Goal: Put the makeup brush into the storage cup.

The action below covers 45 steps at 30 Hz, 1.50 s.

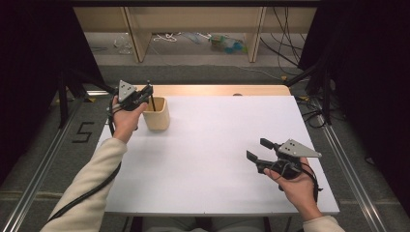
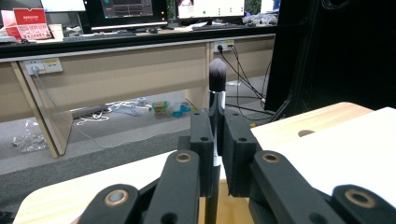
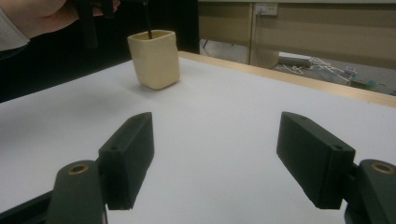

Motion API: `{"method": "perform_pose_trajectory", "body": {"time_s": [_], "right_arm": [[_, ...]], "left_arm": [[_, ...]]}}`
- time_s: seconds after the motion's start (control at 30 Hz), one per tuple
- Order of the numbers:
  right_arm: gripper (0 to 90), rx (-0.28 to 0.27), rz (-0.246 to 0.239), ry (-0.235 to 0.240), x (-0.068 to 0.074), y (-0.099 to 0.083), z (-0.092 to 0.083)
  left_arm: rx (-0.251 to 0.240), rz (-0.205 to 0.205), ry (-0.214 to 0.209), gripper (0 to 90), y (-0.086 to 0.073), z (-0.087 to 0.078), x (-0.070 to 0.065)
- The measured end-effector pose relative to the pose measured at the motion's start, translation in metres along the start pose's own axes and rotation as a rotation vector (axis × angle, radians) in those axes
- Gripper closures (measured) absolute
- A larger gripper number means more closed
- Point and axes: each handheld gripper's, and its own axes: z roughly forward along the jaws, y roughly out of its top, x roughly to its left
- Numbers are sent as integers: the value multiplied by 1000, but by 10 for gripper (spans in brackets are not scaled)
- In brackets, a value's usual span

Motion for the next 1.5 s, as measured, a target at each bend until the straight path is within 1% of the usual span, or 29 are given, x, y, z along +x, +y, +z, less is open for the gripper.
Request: {"method": "perform_pose_trajectory", "body": {"time_s": [0.03,0.07,0.23,0.27,0.3,0.4,0.43,0.5,0.53,0.73,0.77,0.87,0.9,0.97,1.2,1.27,1.33,1.4,1.5], "right_arm": [[287,-10,3,0,0,0,1],[287,21,-6,-8,0,0,-1],[286,19,-4,-6,0,0,-1],[286,3,-2,-1,0,0,0],[286,20,-5,-7,0,0,-1],[286,19,-5,-6,0,1,-1],[286,-9,2,1,0,0,1],[286,-10,3,1,0,0,1],[286,6,-2,-3,0,0,0],[286,-9,2,1,1,0,1],[286,6,-3,-4,0,0,0],[286,6,-3,-4,0,0,0],[286,9,-5,-10,0,0,-1],[286,4,-2,-3,0,0,0],[286,4,-2,-2,0,0,0],[286,10,-6,-10,0,0,-1],[286,-9,2,1,1,0,1],[286,-1,-2,-3,1,0,0],[286,-8,1,2,1,0,1]], "left_arm": [[1,1,0,838,0,0,0],[3,4,-1,838,-1,0,0],[6,7,-3,838,-2,1,0],[6,7,-3,838,-2,1,0],[6,6,-2,838,-2,1,0],[7,3,-2,838,-3,2,0],[7,3,-1,838,-3,2,0],[8,2,-1,838,-4,2,1],[9,0,0,838,-5,2,1],[11,1,2,838,-6,3,1],[11,1,3,838,-6,3,1],[11,0,2,838,-7,3,1],[12,0,2,838,-7,3,1],[15,-2,4,838,-8,3,0],[19,0,8,838,-10,4,1],[18,-2,8,838,-10,4,1],[18,-4,10,838,-11,5,1],[19,-4,12,838,-12,5,1],[22,-5,13,838,-13,5,1]]}}
